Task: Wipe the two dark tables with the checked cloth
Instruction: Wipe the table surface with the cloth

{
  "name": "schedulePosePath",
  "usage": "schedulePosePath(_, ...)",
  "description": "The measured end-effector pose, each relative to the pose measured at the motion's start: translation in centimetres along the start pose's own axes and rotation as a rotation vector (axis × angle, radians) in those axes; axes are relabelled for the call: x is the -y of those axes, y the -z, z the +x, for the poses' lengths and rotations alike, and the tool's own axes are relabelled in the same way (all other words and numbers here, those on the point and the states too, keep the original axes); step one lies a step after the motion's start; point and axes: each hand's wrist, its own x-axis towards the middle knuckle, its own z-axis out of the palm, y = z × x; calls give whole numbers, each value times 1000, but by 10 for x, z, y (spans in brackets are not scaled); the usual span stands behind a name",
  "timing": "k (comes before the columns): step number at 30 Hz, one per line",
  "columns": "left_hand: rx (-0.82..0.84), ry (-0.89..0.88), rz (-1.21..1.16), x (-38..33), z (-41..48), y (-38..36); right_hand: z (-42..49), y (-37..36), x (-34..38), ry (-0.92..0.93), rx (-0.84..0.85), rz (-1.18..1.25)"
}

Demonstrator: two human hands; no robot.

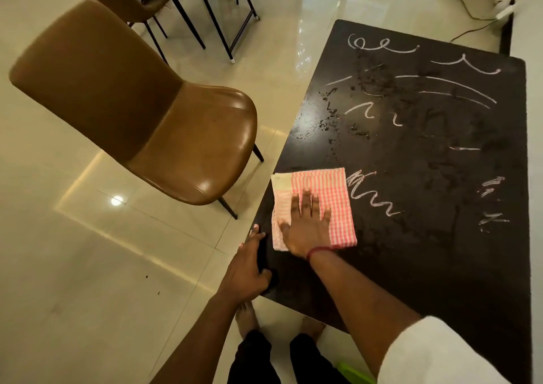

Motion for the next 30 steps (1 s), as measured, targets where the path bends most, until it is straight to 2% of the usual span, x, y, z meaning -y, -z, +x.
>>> schedulePosePath(3, -61, -5, -9, -4, 1, -3, -18, -12, 11, 95, 23, -26)
schedulePosePath(6, -61, 20, 31, -5, 4, -4, 4, -1, 12, 160, 31, -36)
schedulePosePath(12, -34, 28, 119, -12, 4, -12, 33, 24, -33, 16, 6, 21)
schedulePosePath(17, -256, 114, 103, -27, 12, -21, -11, -2, -20, -7, -20, 24)
schedulePosePath(22, -362, 128, 166, -38, 19, -38, 13, 9, -21, 61, 10, 28)
schedulePosePath(26, -340, 92, 224, -42, 18, -43, 25, 21, -51, -24, 2, 68)
schedulePosePath(30, -253, 82, 297, -48, 23, -44, -9, 2, -70, -90, -66, 115)
